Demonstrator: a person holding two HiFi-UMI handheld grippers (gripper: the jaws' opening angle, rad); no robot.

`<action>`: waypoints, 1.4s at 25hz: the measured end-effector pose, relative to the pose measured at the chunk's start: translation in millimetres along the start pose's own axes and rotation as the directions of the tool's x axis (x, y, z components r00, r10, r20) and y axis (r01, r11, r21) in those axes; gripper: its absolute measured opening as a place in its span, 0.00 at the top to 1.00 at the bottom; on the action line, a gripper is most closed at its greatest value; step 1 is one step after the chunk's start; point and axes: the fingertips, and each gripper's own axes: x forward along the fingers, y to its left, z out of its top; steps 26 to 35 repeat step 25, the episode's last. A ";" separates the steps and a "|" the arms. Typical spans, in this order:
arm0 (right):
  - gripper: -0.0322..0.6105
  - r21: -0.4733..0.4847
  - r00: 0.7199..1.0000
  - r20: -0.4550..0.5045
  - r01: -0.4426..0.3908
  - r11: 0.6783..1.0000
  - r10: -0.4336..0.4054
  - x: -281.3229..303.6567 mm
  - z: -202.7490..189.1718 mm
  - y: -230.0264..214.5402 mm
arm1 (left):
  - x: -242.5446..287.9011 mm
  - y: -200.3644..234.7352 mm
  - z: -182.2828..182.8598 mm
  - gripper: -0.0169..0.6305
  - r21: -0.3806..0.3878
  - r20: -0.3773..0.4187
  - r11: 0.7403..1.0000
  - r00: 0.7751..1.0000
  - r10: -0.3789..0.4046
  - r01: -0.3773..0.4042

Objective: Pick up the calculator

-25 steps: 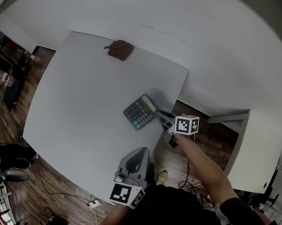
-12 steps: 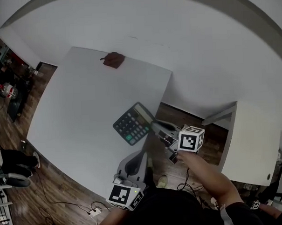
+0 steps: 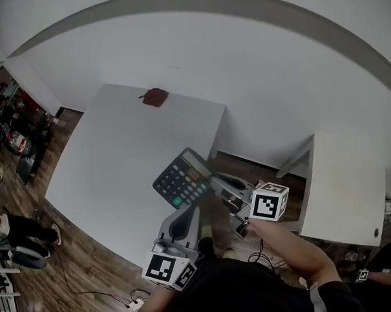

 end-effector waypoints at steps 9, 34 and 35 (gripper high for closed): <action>0.87 0.017 0.999 0.046 -0.003 1.000 0.002 -16.3 6.3 16.3 | -6.9 -15.9 11.4 0.97 0.019 0.019 1.000 1.000 -0.013 0.012; 0.87 0.029 0.999 0.037 0.000 1.000 -0.001 -6.0 10.3 9.6 | 3.5 -10.3 11.7 0.97 0.023 0.019 1.000 1.000 -0.002 0.001; 0.87 0.029 0.999 0.037 0.000 1.000 -0.001 -6.0 10.3 9.6 | 3.5 -10.3 11.7 0.97 0.023 0.019 1.000 1.000 -0.002 0.001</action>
